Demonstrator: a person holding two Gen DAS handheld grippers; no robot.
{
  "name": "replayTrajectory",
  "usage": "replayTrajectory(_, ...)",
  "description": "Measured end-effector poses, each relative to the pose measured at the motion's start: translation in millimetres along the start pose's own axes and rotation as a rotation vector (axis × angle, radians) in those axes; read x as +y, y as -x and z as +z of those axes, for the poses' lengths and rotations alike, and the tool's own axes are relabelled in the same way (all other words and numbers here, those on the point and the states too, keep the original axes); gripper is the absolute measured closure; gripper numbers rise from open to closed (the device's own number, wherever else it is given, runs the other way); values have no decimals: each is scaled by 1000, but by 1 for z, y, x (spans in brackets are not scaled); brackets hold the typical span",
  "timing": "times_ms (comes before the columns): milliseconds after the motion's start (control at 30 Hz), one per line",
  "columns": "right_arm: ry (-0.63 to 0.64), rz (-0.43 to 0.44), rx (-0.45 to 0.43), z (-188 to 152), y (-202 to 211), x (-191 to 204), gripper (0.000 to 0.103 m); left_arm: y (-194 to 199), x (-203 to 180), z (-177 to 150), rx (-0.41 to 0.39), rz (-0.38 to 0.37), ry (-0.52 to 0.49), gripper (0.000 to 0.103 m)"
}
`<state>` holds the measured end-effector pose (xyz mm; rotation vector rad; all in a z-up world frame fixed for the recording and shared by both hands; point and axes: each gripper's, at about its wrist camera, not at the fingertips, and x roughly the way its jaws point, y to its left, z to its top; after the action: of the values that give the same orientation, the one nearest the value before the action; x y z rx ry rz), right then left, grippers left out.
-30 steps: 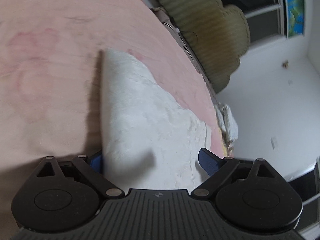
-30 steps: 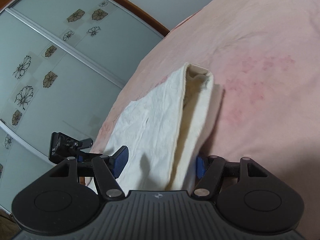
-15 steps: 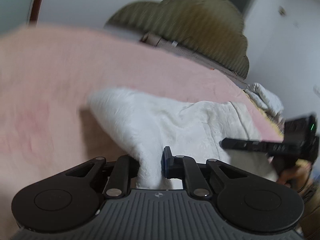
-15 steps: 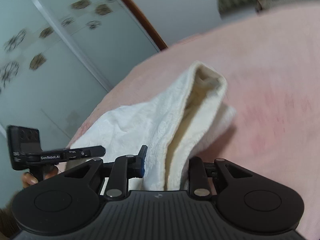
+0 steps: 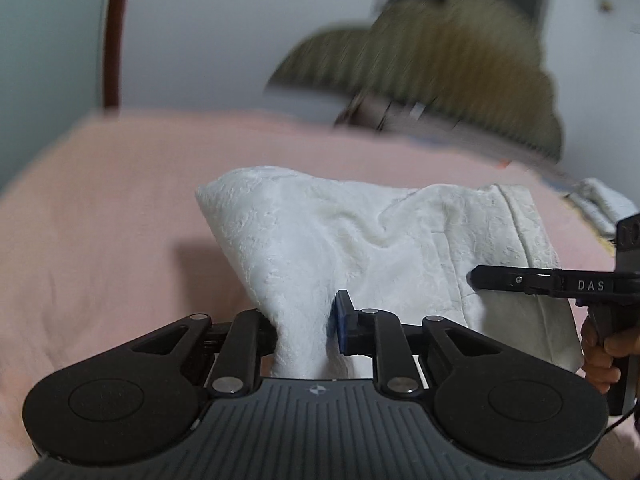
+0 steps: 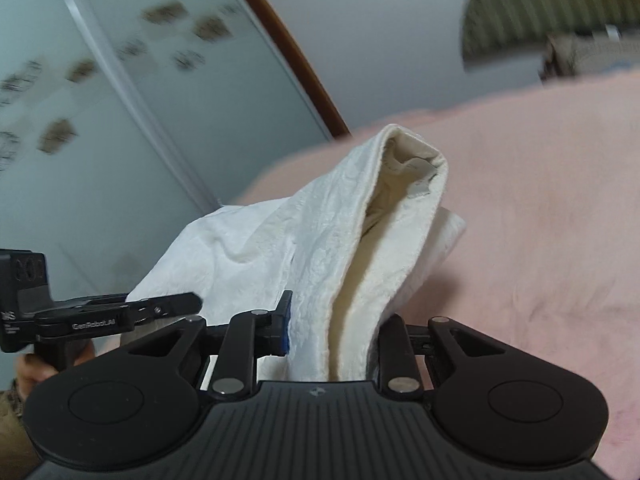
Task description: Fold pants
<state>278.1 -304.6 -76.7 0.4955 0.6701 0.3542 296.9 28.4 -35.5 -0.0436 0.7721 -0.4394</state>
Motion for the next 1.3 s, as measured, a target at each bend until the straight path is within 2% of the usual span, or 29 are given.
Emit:
replayTrajectory(67, -51, -42, 35, -6, -12, -15, 64, -19, 10, -5, 59, 26, 43, 70)
replayTrajectory(100, -85, -21, 29, -9, -10, -23, 60, -21, 17, -7, 58, 27, 63, 68)
replayTrajectory(167, -133, 11, 23, -14, 1, -33, 62, -16, 21, -5, 45, 25, 88, 55)
replayTrajectory(200, -125, -9, 19, -16, 8, -33, 59, -11, 22, -3, 38, 27, 88, 55)
replayTrajectory(300, 9, -164, -40, -22, 39, -13, 52, 12, 17, -2, -21, 120, 38, 53)
replayTrajectory(333, 56, -223, -77, -26, 51, -1, 52, 20, 14, -4, -45, 147, 18, 47)
replayTrajectory(367, 99, -288, -121, -31, 61, 12, 52, 30, 7, -5, -73, 178, 2, 37)
replayTrajectory(400, 150, -325, -165, -36, 71, 26, 50, 42, 1, -10, -105, 203, -12, 33)
replayTrajectory(467, 258, -302, -222, -50, 81, 57, 50, 61, -12, -21, -164, 225, -45, 22)
replayTrajectory(533, 329, -243, -201, -62, 78, 78, 50, 70, -29, -32, -171, 237, -88, 14)
replayTrajectory(600, 366, -239, -130, -72, 63, 87, 50, 64, -43, -43, -130, 244, -142, 13)
replayTrajectory(667, 354, -332, -69, -78, 42, 82, 50, 46, -54, -51, -66, 279, -204, 13)
replayTrajectory(733, 299, -389, -90, -86, 45, 76, 50, 30, -56, -57, -18, 355, -218, 12)
replayTrajectory(767, 268, -388, -118, -88, 53, 79, 48, 32, -55, -58, -24, 366, -203, 14)
replayTrajectory(833, 245, -344, -165, -94, 72, 83, 44, 40, -58, -60, -44, 355, -186, 13)
replayTrajectory(900, 252, -307, -167, -100, 76, 87, 30, 46, -62, -63, -49, 338, -181, 13)
replayTrajectory(933, 260, -305, -155, -102, 73, 88, 26, 45, -64, -65, -48, 342, -176, 12)
replayTrajectory(967, 268, -318, -130, -104, 68, 85, 21, 45, -67, -69, -48, 352, -170, 12)
replayTrajectory(1033, 242, -372, -75, -110, 59, 77, 19, 45, -71, -72, -48, 375, -143, 12)
replayTrajectory(1133, 131, -360, -94, -116, 72, 73, 16, 52, -75, -75, -57, 365, -101, 12)
replayTrajectory(1200, 111, -368, -110, -121, 81, 78, 14, 60, -76, -80, -68, 375, -81, 10)
replayTrajectory(1233, 106, -383, -107, -125, 84, 83, 9, 64, -77, -82, -74, 382, -70, 10)
replayTrajectory(1300, 103, -396, -92, -133, 87, 92, 4, 73, -79, -88, -90, 388, -40, 8)
